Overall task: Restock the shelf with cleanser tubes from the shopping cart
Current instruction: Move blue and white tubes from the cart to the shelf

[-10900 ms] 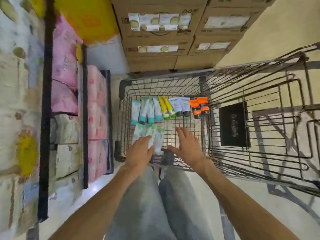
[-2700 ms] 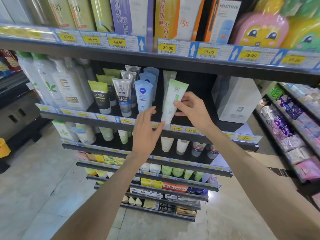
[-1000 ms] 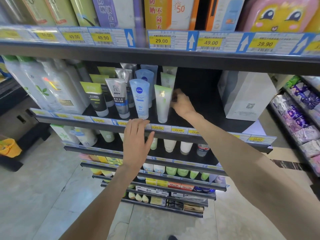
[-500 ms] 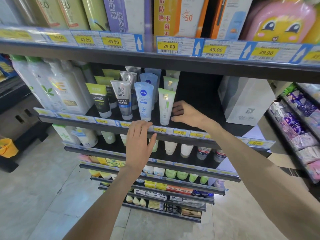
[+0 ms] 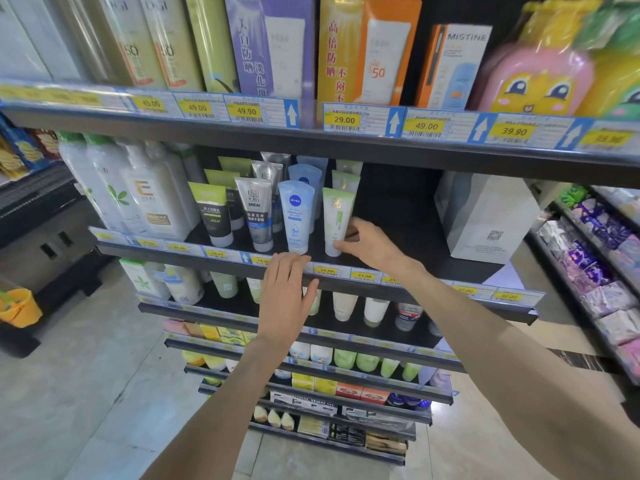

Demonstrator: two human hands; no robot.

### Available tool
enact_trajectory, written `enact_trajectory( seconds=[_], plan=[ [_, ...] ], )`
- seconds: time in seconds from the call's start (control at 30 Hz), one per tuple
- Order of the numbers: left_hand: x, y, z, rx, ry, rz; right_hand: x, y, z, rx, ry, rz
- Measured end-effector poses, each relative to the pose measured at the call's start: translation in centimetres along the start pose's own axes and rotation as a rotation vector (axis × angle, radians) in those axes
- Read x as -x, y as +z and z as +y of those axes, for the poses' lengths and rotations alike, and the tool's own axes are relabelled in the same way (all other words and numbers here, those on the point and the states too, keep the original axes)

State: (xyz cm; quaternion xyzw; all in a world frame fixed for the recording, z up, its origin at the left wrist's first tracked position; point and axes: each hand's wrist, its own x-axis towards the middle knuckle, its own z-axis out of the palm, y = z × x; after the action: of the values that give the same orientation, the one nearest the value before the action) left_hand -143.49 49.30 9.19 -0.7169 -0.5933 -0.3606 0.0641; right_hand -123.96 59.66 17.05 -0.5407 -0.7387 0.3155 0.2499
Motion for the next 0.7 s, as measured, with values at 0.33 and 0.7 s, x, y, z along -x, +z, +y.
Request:
enact_trajectory(
  seconds=[0.33, 0.7],
  plan=[
    [0.7, -1.3, 1.2, -0.052, 0.047, -0.091, 7.2, -0.8, 0.0, 0.134, 0.005, 0.132],
    [5.7, 1.5, 12.8, 0.006, 0.307, -0.265, 24.2, -4.9, 7.6, 0.592, 0.108, 0.388]
  ],
)
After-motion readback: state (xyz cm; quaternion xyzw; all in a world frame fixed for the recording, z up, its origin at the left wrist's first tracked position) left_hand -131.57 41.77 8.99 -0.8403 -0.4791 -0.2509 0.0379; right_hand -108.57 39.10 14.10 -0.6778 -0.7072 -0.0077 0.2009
